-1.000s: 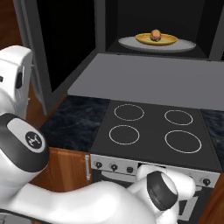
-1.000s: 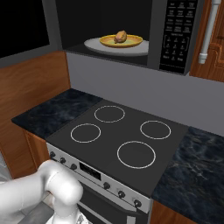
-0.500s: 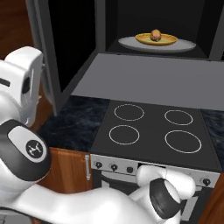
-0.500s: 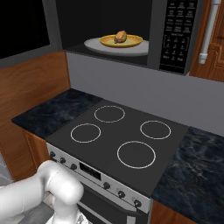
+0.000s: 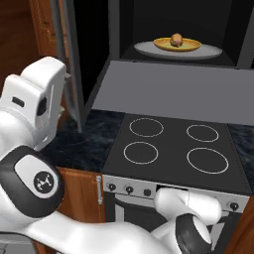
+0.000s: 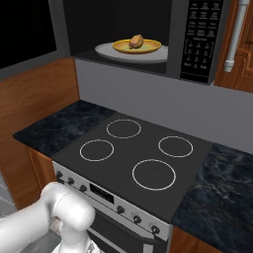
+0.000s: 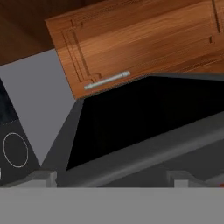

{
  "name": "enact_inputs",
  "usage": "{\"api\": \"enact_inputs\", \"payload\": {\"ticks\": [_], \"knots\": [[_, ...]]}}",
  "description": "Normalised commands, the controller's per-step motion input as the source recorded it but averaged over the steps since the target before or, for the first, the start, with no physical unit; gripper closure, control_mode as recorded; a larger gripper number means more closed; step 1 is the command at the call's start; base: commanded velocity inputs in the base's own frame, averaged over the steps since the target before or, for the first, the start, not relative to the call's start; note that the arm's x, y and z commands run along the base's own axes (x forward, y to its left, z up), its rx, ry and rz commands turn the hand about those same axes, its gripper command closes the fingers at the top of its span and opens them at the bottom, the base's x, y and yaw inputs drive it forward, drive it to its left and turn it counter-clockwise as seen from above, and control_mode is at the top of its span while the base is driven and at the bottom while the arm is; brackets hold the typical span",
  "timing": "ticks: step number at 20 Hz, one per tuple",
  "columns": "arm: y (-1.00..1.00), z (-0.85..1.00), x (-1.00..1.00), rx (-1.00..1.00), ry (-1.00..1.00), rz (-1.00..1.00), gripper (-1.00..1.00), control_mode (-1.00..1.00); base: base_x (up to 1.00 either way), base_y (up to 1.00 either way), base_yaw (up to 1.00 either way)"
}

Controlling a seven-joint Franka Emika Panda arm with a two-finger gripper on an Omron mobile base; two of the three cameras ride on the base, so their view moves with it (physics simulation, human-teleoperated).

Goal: Transport the chicken drumstick from the fridge to the microwave and turn on the microwave.

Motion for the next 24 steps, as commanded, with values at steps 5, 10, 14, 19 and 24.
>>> {"api": "enact_inputs", "payload": {"ticks": [5, 10, 14, 19, 24], "knots": [[-0.42, 0.00, -0.17, 0.00, -0.11, -0.13, -1.00, -1.00, 0.00, 0.00, 0.00], [-0.44, 0.00, -0.08, 0.00, -0.13, -0.14, -1.00, -1.00, 0.00, 0.00, 0.00], [-0.52, 0.00, 0.00, 0.01, -0.15, -0.11, -1.00, -1.00, 0.00, 0.00, 0.00], [-0.61, 0.00, 0.00, 0.03, -0.14, -0.09, -1.00, -1.00, 0.00, 0.00, 0.00], [-0.64, 0.00, -0.04, 0.02, -0.14, -0.09, -1.00, -1.00, 0.00, 0.00, 0.00]]}}
